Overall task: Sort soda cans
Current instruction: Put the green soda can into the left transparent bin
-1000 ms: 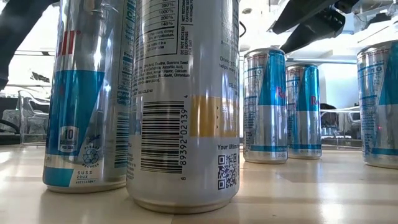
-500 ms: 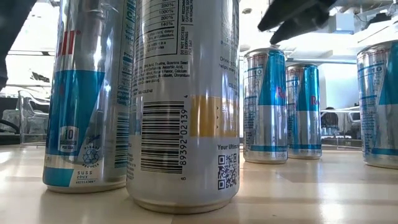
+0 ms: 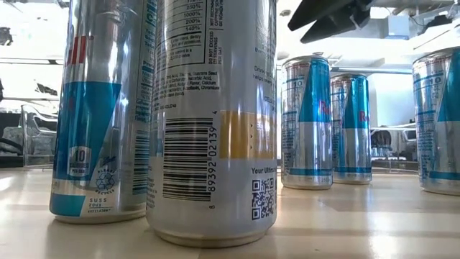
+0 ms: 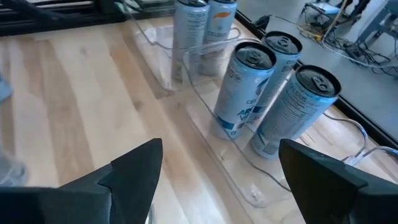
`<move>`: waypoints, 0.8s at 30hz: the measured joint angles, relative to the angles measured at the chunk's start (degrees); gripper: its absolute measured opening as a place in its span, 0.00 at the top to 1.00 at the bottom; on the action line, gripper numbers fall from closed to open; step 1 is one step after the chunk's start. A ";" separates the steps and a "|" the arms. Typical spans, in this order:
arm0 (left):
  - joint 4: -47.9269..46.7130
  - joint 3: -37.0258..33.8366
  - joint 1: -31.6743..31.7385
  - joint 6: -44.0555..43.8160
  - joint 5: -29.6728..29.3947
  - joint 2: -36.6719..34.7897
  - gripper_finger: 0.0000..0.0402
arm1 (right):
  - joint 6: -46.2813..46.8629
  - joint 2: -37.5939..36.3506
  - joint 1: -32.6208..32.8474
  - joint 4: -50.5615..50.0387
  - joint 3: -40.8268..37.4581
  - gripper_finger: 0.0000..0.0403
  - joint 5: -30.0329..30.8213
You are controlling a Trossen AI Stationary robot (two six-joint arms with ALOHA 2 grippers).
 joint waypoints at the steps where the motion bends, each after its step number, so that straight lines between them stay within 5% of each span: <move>1: 1.74 -3.09 -2.32 -1.88 -1.46 -2.68 0.28 | -0.09 -0.02 0.46 -0.02 0.00 0.16 0.20; 12: 22.36 -42.55 -28.64 -22.85 -18.02 -24.15 0.28 | -7.21 -3.06 2.09 5.57 0.00 0.16 3.26; 16: 27.84 -48.74 -34.41 -24.19 -23.37 -25.33 0.28 | -8.60 -2.70 1.20 8.93 0.00 0.16 -0.29; 24: 41.76 -52.94 -44.91 -20.93 -31.12 -18.12 0.28 | -12.09 0.92 2.16 27.63 -1.38 0.16 -17.65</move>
